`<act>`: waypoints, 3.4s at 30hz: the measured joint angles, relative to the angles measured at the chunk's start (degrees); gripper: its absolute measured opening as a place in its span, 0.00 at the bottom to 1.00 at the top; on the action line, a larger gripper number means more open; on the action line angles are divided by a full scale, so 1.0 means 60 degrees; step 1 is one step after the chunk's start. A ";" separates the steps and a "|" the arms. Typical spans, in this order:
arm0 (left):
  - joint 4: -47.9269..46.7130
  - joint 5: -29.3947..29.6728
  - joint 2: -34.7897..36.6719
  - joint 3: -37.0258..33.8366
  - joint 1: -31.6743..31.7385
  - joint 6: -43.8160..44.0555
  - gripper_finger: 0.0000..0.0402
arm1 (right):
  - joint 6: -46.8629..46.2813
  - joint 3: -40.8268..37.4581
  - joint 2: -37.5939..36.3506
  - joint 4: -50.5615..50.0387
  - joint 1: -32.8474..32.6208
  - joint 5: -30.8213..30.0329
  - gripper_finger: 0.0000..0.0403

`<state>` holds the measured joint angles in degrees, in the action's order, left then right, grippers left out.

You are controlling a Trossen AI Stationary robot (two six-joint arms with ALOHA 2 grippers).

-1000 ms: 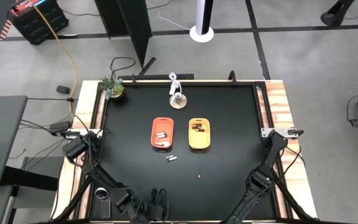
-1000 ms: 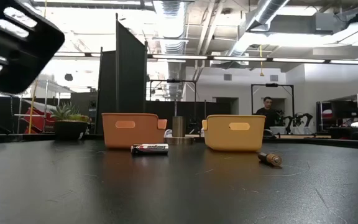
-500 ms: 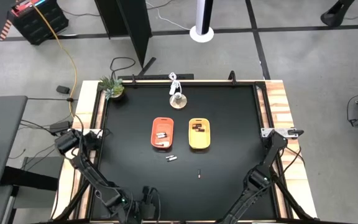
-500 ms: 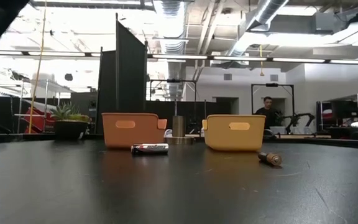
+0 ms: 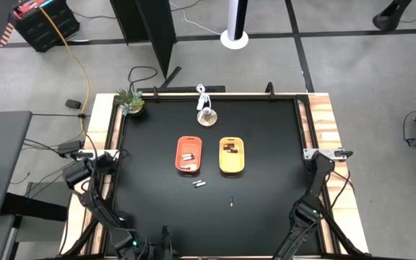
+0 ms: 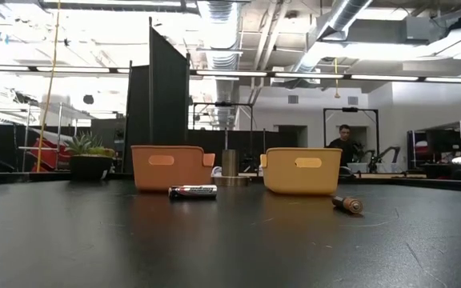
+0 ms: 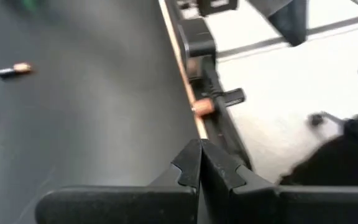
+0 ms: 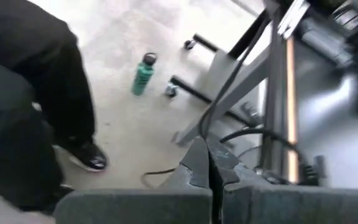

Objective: Sort batteries
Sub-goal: Put the black battery into the yellow bin

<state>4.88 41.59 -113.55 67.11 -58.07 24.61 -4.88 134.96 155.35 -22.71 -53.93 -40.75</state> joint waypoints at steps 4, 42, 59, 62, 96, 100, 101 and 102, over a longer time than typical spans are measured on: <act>0.0008 0.0367 -0.0333 -0.0004 -0.0072 0.0222 0.00 | 0.1145 -0.0004 0.0000 0.0022 -0.0132 -0.0270 0.00; -0.3022 0.0767 -0.3834 0.6218 -0.0506 -0.3555 0.00 | 0.5894 0.0007 0.0146 0.1665 -0.0234 -0.3235 0.03; -0.4537 0.1012 -0.5629 0.8808 0.0123 -0.2853 0.00 | 0.5897 0.0011 -0.0730 0.1615 -0.0696 -0.6052 0.03; -0.4571 0.0817 -0.5629 0.8805 0.0128 -0.2836 0.00 | 0.5897 0.0011 -0.0725 0.1615 -0.0696 -0.6059 0.03; -0.8575 0.0494 -0.5548 0.8714 0.0574 0.1180 0.00 | 0.5862 0.0007 -0.0714 0.1679 -0.0689 -0.6071 0.03; -0.6853 0.0984 -0.5668 0.8644 0.0383 -0.0431 0.00 | 0.5826 0.0004 -0.0713 0.1630 -0.0740 -0.6237 0.03; -0.6994 0.1111 -0.5673 0.8662 0.0340 -0.0364 0.00 | 0.5831 0.0000 -0.0710 0.1629 -0.0746 -0.6241 0.03; -0.7216 0.1231 -0.5633 0.8723 0.0322 -0.0239 0.00 | 0.5815 0.0000 -0.0710 0.1650 -0.0736 -0.6238 0.03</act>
<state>-38.41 48.98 -147.35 119.45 -56.14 23.18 30.01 134.96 151.09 -12.81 -58.35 -78.17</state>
